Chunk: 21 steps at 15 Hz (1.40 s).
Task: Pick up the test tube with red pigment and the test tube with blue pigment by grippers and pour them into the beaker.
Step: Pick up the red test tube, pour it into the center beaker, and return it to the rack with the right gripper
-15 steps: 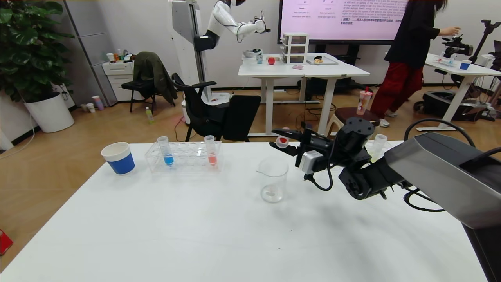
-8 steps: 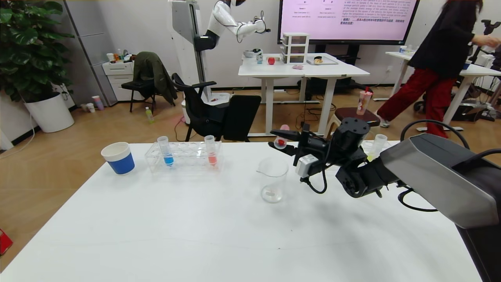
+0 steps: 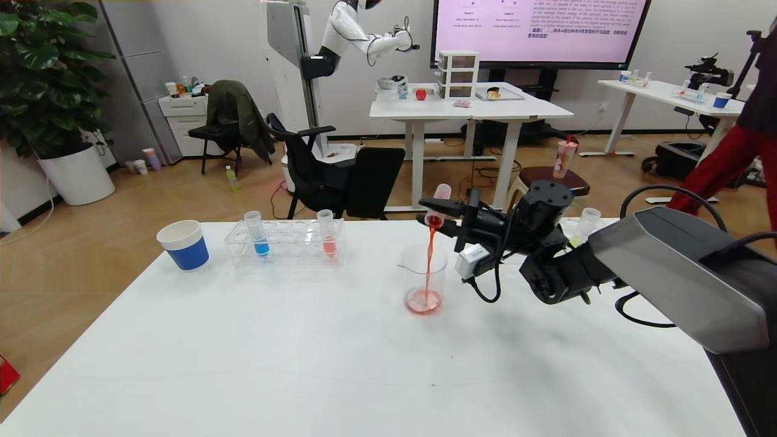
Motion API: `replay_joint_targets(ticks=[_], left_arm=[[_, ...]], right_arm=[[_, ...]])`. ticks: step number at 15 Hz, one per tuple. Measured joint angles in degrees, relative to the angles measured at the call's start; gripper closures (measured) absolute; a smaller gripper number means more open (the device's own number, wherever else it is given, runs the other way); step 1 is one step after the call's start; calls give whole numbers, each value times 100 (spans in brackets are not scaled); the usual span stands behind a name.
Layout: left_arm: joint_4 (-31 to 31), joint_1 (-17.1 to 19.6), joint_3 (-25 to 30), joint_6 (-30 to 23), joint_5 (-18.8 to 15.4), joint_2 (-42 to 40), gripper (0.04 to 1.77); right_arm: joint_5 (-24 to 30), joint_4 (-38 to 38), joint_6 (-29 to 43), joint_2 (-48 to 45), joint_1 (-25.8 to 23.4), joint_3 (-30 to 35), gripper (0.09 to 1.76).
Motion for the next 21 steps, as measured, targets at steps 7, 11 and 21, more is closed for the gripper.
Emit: replay_joint_targets(ticks=[7, 11, 21], left_arm=[[0, -2, 0, 0, -2, 0, 6], [0, 0, 0, -2, 0, 0, 6], [0, 0, 0, -2, -2, 0, 6]], right_arm=[[-45, -33, -831, 9, -34, -2, 134], [-50, -121, -1207, 2, -61, -16, 134], [-423, -308, 150, -130, -20, 12, 134]])
